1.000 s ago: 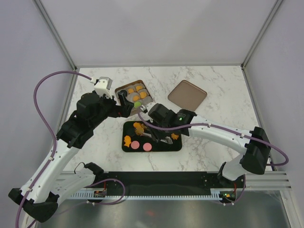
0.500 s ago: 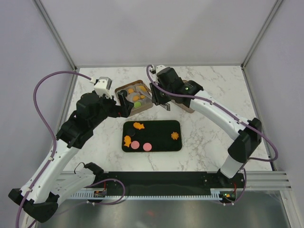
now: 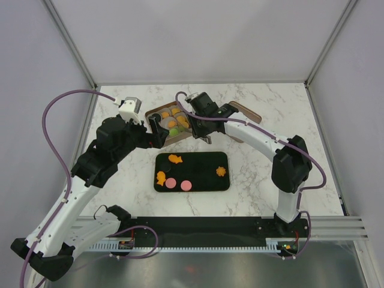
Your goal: Pack the cookies
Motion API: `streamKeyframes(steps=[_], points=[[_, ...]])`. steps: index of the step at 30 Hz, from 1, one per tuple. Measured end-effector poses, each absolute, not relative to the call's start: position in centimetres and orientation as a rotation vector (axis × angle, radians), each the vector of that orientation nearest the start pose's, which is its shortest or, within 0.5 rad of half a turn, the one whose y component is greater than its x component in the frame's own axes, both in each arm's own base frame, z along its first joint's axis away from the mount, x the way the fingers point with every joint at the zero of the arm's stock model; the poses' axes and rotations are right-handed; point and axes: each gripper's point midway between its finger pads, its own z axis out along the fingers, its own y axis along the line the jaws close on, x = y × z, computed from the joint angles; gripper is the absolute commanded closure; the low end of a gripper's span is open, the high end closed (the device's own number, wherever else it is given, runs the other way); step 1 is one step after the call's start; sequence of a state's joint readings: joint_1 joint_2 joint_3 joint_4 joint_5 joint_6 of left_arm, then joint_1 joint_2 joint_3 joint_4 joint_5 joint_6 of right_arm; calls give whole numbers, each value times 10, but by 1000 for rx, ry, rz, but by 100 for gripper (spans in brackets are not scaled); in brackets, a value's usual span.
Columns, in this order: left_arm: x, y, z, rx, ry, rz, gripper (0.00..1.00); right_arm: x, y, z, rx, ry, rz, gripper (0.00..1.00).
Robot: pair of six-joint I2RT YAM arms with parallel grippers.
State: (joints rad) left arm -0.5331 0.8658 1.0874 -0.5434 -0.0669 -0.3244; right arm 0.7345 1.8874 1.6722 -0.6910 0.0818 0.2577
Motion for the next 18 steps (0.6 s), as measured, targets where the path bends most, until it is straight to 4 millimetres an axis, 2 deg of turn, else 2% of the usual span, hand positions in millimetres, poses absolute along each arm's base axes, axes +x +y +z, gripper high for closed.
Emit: streamKeyframes(steps=[3,10,18], points=[[257,-153,310,154,1919,-518,0,353,312,145,-557,2449,305,65],[257,-154,310,157,1920,-523,0,350,307,152,-547,2434,301,64],[256,-155,310,162,1921,-531,0,350,306,150,-546,2436,295,61]])
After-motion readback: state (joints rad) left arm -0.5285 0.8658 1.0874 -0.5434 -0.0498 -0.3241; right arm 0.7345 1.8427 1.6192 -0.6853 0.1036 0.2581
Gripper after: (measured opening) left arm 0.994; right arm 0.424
